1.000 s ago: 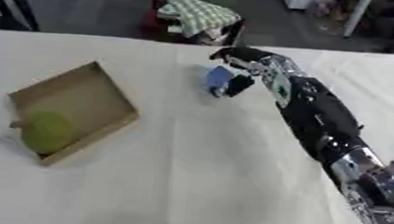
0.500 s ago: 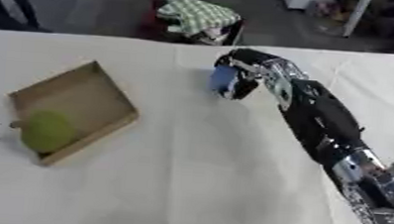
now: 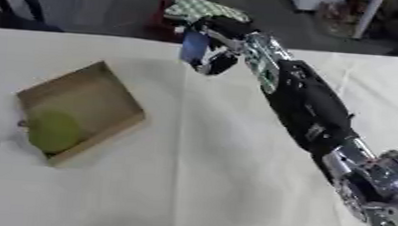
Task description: Pick up objects on the table and place them in the box.
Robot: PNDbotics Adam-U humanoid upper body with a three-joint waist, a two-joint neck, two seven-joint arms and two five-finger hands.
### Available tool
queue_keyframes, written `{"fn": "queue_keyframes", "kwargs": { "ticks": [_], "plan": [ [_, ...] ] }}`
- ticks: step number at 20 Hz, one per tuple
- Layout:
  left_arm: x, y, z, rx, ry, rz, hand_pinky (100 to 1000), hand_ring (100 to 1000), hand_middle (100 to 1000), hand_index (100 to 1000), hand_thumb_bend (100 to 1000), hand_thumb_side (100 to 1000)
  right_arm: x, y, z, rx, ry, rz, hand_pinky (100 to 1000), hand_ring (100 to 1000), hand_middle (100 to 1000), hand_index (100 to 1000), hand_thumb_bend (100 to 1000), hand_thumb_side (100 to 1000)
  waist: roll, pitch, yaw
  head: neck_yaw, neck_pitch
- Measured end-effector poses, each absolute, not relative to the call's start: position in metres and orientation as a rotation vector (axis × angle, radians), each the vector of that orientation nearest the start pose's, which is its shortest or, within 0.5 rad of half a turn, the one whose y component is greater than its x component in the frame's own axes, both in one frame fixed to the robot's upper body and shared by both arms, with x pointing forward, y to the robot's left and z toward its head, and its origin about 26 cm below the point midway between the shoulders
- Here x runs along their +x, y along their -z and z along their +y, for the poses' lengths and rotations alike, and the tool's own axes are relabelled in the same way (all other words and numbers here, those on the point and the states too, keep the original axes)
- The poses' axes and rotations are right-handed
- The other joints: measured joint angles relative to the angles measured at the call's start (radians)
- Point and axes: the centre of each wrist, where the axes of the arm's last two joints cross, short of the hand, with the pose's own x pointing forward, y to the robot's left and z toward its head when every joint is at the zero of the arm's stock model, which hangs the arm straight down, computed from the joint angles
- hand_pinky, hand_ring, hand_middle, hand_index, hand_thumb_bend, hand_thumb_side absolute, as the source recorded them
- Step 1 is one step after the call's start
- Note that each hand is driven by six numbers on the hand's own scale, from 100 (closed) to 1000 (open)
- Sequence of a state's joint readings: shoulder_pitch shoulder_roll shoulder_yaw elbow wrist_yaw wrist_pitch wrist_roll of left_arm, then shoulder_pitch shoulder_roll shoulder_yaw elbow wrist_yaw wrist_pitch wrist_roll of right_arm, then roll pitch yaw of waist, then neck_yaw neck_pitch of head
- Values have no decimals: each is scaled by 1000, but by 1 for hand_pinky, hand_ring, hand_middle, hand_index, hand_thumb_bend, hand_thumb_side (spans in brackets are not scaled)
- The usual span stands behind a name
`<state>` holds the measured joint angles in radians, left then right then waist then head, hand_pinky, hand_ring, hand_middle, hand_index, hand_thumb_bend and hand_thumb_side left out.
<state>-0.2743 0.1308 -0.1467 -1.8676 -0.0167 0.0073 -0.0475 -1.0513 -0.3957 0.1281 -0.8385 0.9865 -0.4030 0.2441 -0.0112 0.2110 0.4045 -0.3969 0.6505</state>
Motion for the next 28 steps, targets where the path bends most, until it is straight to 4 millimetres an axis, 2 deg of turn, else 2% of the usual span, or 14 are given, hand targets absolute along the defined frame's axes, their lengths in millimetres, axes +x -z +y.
{"fn": "queue_keyframes", "kwargs": {
  "ticks": [3, 6, 8, 9, 10, 11, 12, 14, 16, 18, 22, 26, 27, 28],
  "plan": [
    [311, -142, 194, -130, 373, -2093, 566, 629, 601, 648, 100, 735, 497, -214, -227, -853, -1683, -1684, 486, 492, 502, 656, 100, 219, 0, -1, 21, -12, 1],
    [311, -142, 193, -143, 378, -2093, 566, 628, 600, 648, 100, 734, 497, -202, -204, -792, -1741, -1681, 520, 515, 518, 680, 100, 227, 1, -1, 39, -23, 7],
    [311, -142, 192, -147, 379, -2093, 565, 627, 600, 647, 100, 734, 497, -194, -192, -765, -1771, -1672, 569, 562, 577, 747, 100, 256, 1, -1, 45, -28, 8],
    [311, -142, 192, -149, 378, -2093, 565, 627, 600, 647, 100, 734, 497, -190, -187, -757, -1788, -1669, 591, 592, 623, 798, 100, 301, 2, -1, 46, -30, 8],
    [311, -142, 192, -150, 377, -2093, 565, 627, 599, 647, 100, 717, 496, -187, -181, -750, -1808, -1667, 626, 645, 686, 846, 241, 327, 3, -1, 46, -32, 8],
    [311, -142, 192, -152, 376, -2093, 565, 627, 600, 647, 100, 734, 496, -183, -177, -745, -1825, -1665, 641, 667, 710, 865, 167, 356, 3, -1, 46, -33, 8],
    [311, -142, 192, -154, 375, -2093, 565, 627, 600, 647, 100, 734, 495, -178, -173, -741, -1842, -1660, 681, 723, 773, 910, 269, 401, 3, -1, 46, -33, 8],
    [311, -142, 192, -155, 374, -2093, 566, 627, 600, 647, 100, 734, 494, -171, -169, -738, -1861, -1652, 723, 782, 844, 944, 367, 437, 3, -1, 46, -35, 8],
    [311, -142, 192, -156, 374, -2093, 566, 627, 599, 647, 100, 734, 494, -169, -167, -751, -1867, -1655, 761, 828, 900, 965, 422, 461, 3, -1, 45, -35, 8],
    [311, -142, 191, -157, 372, -2093, 566, 627, 600, 647, 100, 733, 494, -169, -167, -768, -1862, -1666, 778, 851, 926, 972, 438, 484, 3, -1, 40, -35, 8],
    [311, -142, 191, -158, 370, -2094, 565, 627, 600, 648, 100, 733, 493, -166, -169, -784, -1836, -1688, 779, 854, 931, 973, 423, 494, 3, -1, 32, -31, 8],
    [311, -142, 191, -157, 368, -2095, 565, 627, 600, 648, 100, 734, 493, -179, -176, -793, -1746, -1771, 733, 798, 857, 941, 376, 484, 3, -1, 12, -20, 8],
    [311, -142, 191, -156, 367, -2095, 565, 628, 600, 648, 100, 735, 493, -186, -180, -794, -1707, -1804, 721, 782, 831, 930, 355, 486, 3, -1, 4, -16, 8],
    [311, -142, 192, -154, 365, -2094, 565, 627, 600, 648, 100, 735, 493, -195, -184, -789, -1655, -1849, 712, 770, 814, 921, 248, 568, 3, -1, -6, -10, 8]
  ]
}}
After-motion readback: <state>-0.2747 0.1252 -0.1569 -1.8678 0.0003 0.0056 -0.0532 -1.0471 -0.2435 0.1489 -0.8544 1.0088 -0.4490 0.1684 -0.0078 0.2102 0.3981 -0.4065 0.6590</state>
